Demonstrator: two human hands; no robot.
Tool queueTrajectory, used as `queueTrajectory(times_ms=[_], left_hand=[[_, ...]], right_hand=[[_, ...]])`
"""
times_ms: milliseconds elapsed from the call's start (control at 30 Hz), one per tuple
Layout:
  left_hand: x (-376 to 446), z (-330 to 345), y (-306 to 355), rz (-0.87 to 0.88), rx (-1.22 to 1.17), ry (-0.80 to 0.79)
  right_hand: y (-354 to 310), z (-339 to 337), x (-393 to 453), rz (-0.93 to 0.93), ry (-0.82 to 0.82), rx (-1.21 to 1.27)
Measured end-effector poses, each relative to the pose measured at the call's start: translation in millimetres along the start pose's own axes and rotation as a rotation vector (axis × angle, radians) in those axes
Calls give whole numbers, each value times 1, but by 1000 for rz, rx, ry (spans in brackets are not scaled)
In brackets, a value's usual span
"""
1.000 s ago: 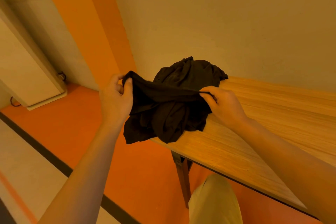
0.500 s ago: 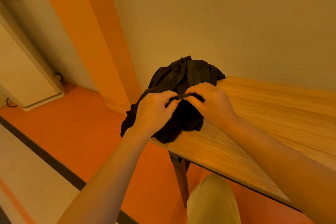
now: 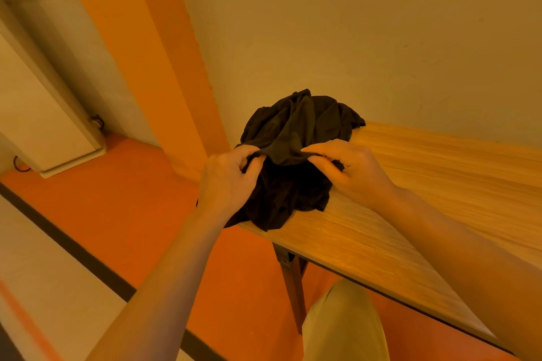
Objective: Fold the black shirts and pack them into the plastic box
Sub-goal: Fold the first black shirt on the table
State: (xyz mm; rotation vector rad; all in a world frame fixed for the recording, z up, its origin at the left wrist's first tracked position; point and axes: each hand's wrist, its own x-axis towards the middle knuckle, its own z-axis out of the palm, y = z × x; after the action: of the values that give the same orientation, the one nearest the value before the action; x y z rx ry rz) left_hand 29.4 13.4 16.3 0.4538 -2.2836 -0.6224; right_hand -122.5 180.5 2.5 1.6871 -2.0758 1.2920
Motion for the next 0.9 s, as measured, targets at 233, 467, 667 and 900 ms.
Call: queueTrajectory(times_ms=[233, 467, 667, 900], left_hand=[[0, -1, 9, 8, -81, -174], [16, -12, 39, -31, -108, -359], [23, -6, 62, -42, -102, -309], [21, 22, 104, 36, -156, -305]], right_hand=[[-12, -13, 6, 38, 43, 110], [-19, -35, 9, 162, 11, 162], [-17, -71, -3, 195, -1, 177], [-20, -105, -23, 251, -40, 24]])
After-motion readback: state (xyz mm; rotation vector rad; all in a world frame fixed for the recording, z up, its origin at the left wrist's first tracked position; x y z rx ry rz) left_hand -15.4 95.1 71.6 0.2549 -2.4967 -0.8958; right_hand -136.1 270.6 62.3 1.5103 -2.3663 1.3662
